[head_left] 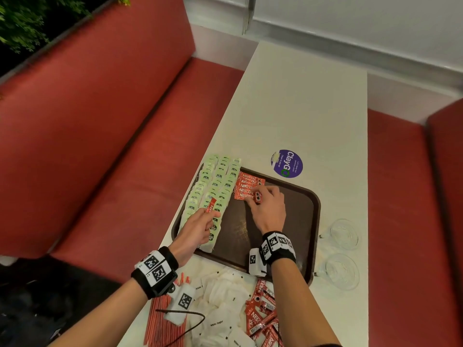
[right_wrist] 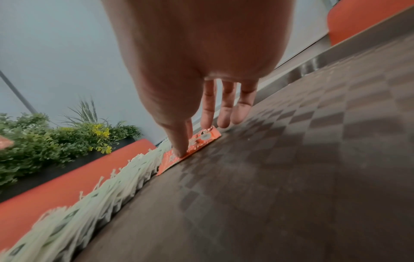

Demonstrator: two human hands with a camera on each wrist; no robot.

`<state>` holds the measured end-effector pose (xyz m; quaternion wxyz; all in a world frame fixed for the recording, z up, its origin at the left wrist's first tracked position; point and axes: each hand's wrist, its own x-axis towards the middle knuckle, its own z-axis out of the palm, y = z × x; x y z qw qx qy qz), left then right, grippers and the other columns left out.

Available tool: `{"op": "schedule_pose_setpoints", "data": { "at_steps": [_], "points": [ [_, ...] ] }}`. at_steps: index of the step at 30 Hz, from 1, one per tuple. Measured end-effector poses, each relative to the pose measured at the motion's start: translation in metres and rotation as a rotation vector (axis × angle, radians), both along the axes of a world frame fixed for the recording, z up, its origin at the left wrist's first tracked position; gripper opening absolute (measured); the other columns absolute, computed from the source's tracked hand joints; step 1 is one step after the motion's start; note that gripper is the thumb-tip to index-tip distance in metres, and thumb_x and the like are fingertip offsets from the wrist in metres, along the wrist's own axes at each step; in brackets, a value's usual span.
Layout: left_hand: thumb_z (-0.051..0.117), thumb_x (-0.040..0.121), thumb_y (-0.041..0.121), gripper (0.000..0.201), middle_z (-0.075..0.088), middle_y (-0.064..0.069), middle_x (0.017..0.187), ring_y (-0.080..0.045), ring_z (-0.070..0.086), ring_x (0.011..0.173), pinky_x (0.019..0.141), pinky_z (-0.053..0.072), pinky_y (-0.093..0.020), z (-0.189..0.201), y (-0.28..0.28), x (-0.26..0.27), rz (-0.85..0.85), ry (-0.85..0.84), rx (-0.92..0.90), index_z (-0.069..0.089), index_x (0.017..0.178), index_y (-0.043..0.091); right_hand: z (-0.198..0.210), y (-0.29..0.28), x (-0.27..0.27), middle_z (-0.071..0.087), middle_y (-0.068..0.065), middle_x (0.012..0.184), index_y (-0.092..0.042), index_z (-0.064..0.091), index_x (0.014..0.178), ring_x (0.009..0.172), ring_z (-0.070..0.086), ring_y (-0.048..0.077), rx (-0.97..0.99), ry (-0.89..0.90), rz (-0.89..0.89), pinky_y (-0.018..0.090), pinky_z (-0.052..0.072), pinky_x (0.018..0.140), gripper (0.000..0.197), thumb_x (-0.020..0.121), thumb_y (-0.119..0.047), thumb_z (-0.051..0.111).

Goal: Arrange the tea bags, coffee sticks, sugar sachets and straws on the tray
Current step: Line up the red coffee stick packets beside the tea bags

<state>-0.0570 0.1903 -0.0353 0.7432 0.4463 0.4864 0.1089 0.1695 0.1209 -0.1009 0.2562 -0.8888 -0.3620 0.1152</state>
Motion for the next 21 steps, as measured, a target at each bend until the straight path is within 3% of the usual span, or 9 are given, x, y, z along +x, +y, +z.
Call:
{"op": "schedule_pose_setpoints", "data": {
  "at_steps": [9,14,21],
  "points": [
    [0.054,0.112,0.032,0.030,0.036,0.008,0.073,-0.009,0.024,0.057,0.052,0.020,-0.025,0.004,0.000,-0.002,-0.029,-0.005,0.009,0.064,0.129,0.010,-0.003,0.014,-0.005,0.060,0.000,0.131,-0.032,0.071,0.121,0.116,0.056,0.026,-0.048,-0.044,-0.008,0.042,0.052,0.090,0.032,0.095,-0.049,0.079],
    [0.053,0.112,0.031,0.028,0.037,0.007,0.075,-0.010,0.024,0.057,0.055,0.020,-0.028,0.008,0.000,-0.003,-0.056,-0.008,0.013,0.065,0.129,0.012,-0.002,0.018,-0.006,0.059,0.001,0.129,-0.030,0.069,0.119,0.115,0.057,0.027,-0.052,-0.065,-0.018,0.042,0.052,0.087,0.031,0.095,-0.048,0.078],
    [0.040,0.116,0.020,0.036,0.047,0.003,0.075,-0.011,0.025,0.058,0.055,0.020,-0.028,0.013,0.002,0.000,-0.097,-0.055,-0.018,0.072,0.130,0.011,0.014,0.015,-0.005,0.060,-0.002,0.125,-0.035,0.067,0.116,0.112,0.058,0.023,-0.012,-0.007,-0.036,0.045,0.055,0.089,0.033,0.095,-0.058,0.074]
  ]
}}
